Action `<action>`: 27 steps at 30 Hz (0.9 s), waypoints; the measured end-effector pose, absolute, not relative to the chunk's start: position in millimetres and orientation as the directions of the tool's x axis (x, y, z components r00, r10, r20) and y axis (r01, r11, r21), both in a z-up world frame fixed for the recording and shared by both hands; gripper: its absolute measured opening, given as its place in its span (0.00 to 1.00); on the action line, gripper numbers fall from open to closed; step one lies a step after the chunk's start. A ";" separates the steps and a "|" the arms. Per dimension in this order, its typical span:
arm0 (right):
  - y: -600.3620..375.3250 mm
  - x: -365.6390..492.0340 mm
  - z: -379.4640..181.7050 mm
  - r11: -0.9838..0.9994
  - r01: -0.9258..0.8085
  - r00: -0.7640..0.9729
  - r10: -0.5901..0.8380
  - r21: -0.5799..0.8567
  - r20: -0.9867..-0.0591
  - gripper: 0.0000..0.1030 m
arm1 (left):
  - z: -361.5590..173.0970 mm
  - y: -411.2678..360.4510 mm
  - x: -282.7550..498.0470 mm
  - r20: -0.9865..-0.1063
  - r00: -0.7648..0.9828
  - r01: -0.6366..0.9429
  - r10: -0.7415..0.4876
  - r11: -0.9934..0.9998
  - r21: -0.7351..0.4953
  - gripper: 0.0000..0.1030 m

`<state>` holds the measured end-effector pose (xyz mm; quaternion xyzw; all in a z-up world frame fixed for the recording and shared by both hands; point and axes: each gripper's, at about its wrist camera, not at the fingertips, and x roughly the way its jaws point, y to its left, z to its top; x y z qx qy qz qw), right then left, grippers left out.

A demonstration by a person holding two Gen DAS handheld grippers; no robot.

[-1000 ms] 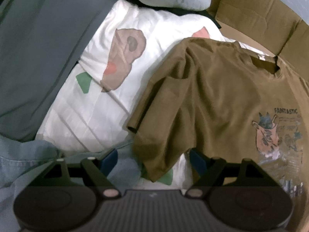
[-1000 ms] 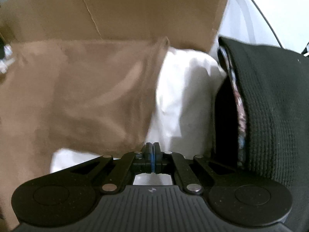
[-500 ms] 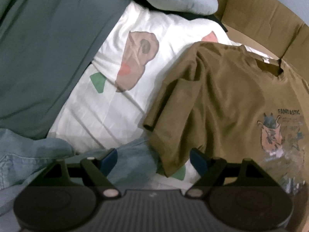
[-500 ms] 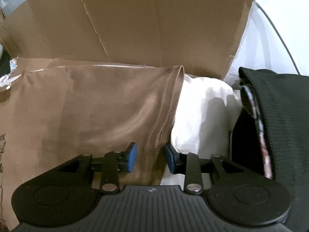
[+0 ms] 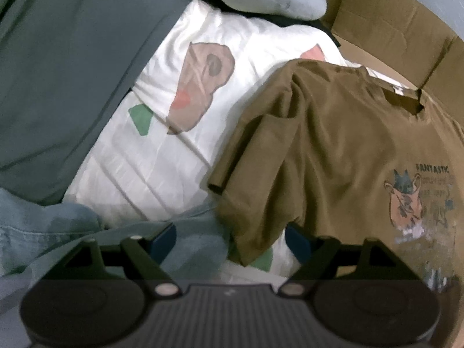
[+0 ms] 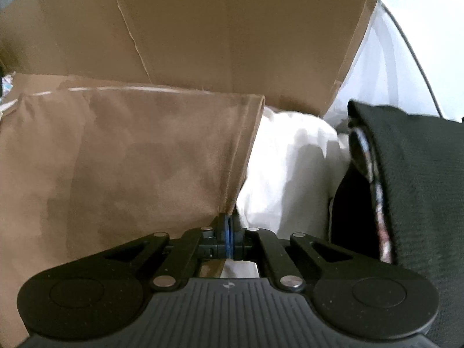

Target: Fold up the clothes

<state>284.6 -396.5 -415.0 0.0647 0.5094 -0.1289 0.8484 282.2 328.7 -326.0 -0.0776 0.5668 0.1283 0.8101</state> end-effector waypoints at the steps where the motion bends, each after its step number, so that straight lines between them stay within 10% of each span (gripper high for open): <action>1: -395.9 285.4 -417.1 0.958 0.286 0.446 -0.158 -0.028 -0.881 0.00 | -327.7 328.6 282.6 -0.939 0.324 -0.295 0.118 0.955 0.018 0.82; 15: -364.7 277.9 -372.0 0.982 0.191 0.554 -0.113 -0.007 -0.825 0.20 | -331.6 342.5 281.8 -0.917 0.370 -0.331 0.152 0.943 0.023 0.80; 27: -356.8 270.6 -412.0 0.984 0.178 0.446 -0.084 -0.004 -0.891 0.25 | -347.2 362.9 291.9 -0.892 0.419 -0.363 0.167 0.932 0.003 0.44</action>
